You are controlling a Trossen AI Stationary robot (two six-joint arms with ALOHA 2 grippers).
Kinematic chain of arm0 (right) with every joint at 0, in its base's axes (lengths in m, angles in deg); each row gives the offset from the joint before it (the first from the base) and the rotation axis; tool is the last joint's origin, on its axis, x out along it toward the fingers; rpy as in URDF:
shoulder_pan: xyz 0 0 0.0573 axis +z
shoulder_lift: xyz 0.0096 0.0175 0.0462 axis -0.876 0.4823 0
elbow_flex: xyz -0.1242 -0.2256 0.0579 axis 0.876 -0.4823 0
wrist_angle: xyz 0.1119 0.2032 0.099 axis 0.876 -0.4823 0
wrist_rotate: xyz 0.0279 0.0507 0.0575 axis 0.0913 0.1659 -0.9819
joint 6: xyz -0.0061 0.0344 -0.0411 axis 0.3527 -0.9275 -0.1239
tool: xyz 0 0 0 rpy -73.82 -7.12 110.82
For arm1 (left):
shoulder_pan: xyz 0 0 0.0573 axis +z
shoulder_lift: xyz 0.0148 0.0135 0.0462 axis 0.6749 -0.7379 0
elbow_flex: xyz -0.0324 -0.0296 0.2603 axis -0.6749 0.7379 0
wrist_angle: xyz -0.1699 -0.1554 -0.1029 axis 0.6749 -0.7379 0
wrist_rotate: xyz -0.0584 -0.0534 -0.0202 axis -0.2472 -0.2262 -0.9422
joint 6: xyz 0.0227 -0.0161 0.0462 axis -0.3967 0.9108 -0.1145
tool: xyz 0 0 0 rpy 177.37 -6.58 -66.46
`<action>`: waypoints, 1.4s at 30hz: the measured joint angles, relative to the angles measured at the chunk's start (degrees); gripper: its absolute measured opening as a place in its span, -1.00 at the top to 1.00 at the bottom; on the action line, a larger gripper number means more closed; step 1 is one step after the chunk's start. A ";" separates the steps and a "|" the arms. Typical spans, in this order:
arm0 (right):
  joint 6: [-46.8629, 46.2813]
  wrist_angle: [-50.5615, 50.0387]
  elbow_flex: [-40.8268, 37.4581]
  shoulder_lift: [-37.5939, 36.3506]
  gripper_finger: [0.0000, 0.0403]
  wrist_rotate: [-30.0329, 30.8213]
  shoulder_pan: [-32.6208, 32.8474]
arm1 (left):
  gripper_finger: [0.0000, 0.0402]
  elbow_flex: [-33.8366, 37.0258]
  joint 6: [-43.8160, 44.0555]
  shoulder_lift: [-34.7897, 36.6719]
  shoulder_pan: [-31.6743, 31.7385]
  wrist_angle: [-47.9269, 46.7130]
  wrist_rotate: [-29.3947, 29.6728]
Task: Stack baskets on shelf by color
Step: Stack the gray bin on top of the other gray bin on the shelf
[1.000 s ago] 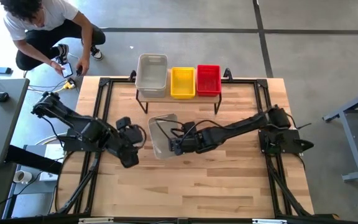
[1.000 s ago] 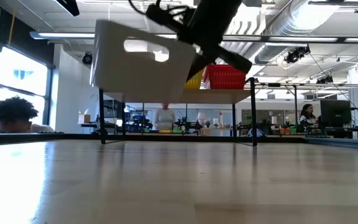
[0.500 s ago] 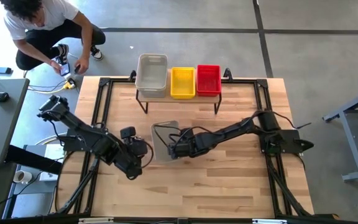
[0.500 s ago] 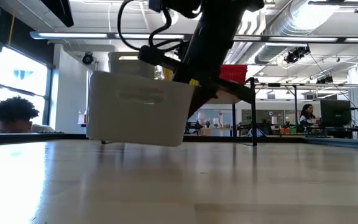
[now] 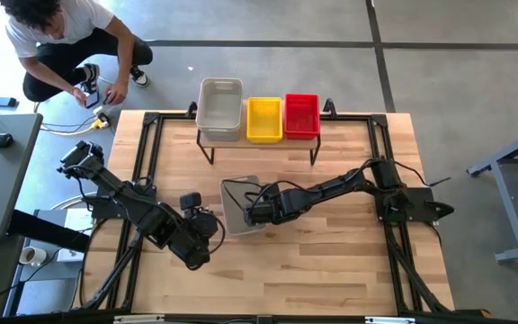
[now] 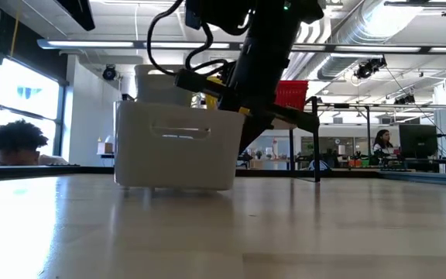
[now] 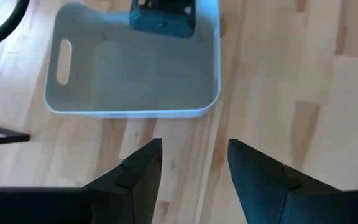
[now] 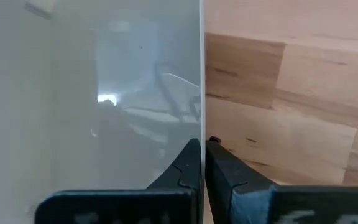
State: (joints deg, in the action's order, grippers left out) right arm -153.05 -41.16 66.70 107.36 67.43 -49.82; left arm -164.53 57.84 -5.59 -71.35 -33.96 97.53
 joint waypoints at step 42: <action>8.15 -27.56 18.62 -0.50 0.42 1.38 -0.71 | 0.14 -0.04 -5.83 0.04 -1.86 7.63 0.87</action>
State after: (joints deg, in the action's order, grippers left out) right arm -144.89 -68.72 85.33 106.86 68.81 -50.53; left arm -164.57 52.00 -5.55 -73.21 -26.34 98.40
